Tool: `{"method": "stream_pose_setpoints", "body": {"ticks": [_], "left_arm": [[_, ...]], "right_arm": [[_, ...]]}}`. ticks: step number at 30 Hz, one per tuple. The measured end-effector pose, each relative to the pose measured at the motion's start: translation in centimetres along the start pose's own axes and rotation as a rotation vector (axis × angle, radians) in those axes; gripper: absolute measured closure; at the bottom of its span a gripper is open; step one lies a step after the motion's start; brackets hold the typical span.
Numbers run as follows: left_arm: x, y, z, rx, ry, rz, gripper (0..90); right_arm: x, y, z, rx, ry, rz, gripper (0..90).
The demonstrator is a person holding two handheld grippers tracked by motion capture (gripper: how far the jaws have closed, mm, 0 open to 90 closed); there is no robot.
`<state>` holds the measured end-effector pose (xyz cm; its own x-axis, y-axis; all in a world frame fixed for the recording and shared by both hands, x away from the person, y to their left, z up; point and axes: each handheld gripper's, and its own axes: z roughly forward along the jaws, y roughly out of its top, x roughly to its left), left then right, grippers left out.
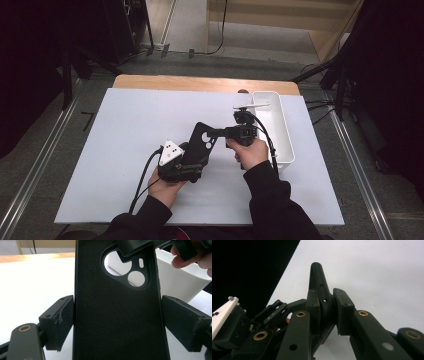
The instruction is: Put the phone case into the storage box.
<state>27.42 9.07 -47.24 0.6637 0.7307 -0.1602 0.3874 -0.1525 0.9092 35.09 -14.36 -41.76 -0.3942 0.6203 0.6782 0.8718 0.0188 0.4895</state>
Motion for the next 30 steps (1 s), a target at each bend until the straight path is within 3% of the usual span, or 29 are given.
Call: {"method": "stream_pose_setpoints", "body": {"ticks": [3,12,17,23,30], "left_arm": [[-0.3,0.2,-0.2,-0.011,0.017,0.027,13.4],[0.3,0.9,-0.1,0.03,-0.061,-0.035,12.2],[0.6,1.2,0.0,0.098,-0.09,-0.065,11.8],[1.0,1.7,-0.5,0.11,-0.108,-0.07,10.4],[1.6,2.2,-0.8,0.164,-0.132,-0.066,10.7]], "right_arm": [[0.3,0.0,-0.2,-0.005,0.017,-0.006,74.5],[1.7,0.1,-0.9,-0.021,0.017,-0.048,74.7],[1.9,0.1,-1.2,-0.042,-0.022,-0.091,74.7],[2.0,0.3,-2.3,-0.079,-0.067,-0.125,74.6],[2.0,0.3,-2.9,-0.102,-0.108,-0.182,74.6]]}}
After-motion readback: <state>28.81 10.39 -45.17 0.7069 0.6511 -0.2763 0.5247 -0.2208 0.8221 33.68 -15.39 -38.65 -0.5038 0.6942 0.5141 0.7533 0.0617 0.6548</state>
